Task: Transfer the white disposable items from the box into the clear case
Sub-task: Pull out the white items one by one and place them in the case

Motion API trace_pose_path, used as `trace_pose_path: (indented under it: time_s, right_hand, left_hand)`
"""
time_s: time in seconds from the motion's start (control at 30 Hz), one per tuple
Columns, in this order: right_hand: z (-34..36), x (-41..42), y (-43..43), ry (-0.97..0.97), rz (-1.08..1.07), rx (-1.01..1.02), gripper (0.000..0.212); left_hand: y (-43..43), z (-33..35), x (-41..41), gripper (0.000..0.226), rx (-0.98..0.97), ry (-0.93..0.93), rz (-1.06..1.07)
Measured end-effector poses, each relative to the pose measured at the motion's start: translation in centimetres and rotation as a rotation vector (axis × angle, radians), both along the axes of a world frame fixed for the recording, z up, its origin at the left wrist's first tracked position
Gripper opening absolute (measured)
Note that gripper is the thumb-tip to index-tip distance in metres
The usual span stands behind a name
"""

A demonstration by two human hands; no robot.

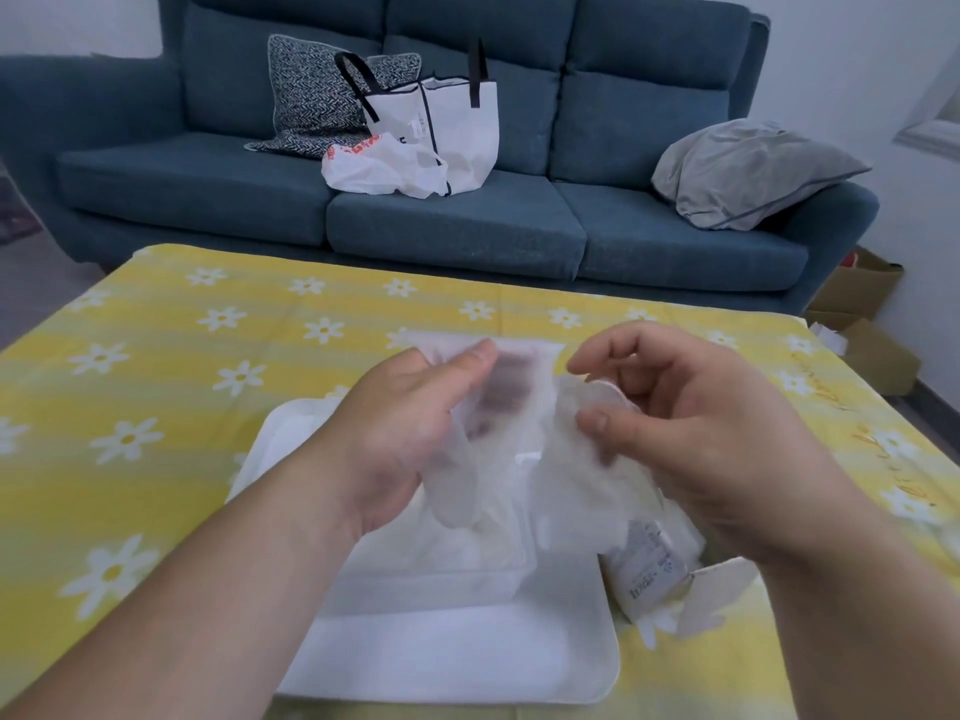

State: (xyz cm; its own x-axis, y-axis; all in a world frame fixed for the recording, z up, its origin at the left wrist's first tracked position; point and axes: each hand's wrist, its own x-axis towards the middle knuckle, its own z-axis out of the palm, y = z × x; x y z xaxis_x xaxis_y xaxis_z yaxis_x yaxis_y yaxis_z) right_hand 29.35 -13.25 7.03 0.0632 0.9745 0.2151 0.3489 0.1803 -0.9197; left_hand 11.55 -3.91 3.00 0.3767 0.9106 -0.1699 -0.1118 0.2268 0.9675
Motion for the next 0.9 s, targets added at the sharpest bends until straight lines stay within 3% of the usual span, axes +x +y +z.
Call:
trace_pose_path:
  time_s: [0.07, 0.13, 0.23, 0.3, 0.47, 0.63, 0.73, 0.9]
  right_hand:
    - [-0.1, -0.4, 0.2, 0.099, 0.078, -0.028, 0.032]
    - [0.1, -0.5, 0.0, 0.195, 0.121, -0.046, 0.037]
    - [0.8, -0.4, -0.5, 0.306, 0.135, -0.067, 0.036]
    - [1.1, -0.4, -0.8, 0.349, 0.154, -0.095, 0.031]
    - [0.6, -0.9, -0.4, 0.299, 0.132, -0.137, 0.028]
    - [-0.5, -0.9, 0.7, 0.022, -0.126, -0.108, 0.032]
    - [-1.1, -0.7, 1.1, 0.052, -0.194, -0.089, 0.030]
    - [-1.6, 0.9, 1.2, 0.215, -0.219, -0.227, 0.030]
  left_hand:
    - [-0.1, -0.2, -0.1, 0.075, 0.046, 0.046, -0.107]
    - [0.0, -0.2, -0.1, 0.062, 0.104, 0.054, -0.106]
    - [0.7, 0.0, -0.5, 0.043, 0.093, 0.034, 0.154]
    - [1.0, 0.2, -0.8, 0.035, 0.074, 0.012, 0.219]
    - [-0.5, 0.5, -0.8, 0.036, 0.073, 0.045, -0.208]
    - [-0.7, 0.3, -1.0, 0.032, 0.012, 0.009, -0.407]
    - [-0.4, -0.2, -1.0, 0.034, 0.106, 0.033, -0.554]
    - [0.2, -0.3, -1.3, 0.028, 0.160, -0.036, -0.504]
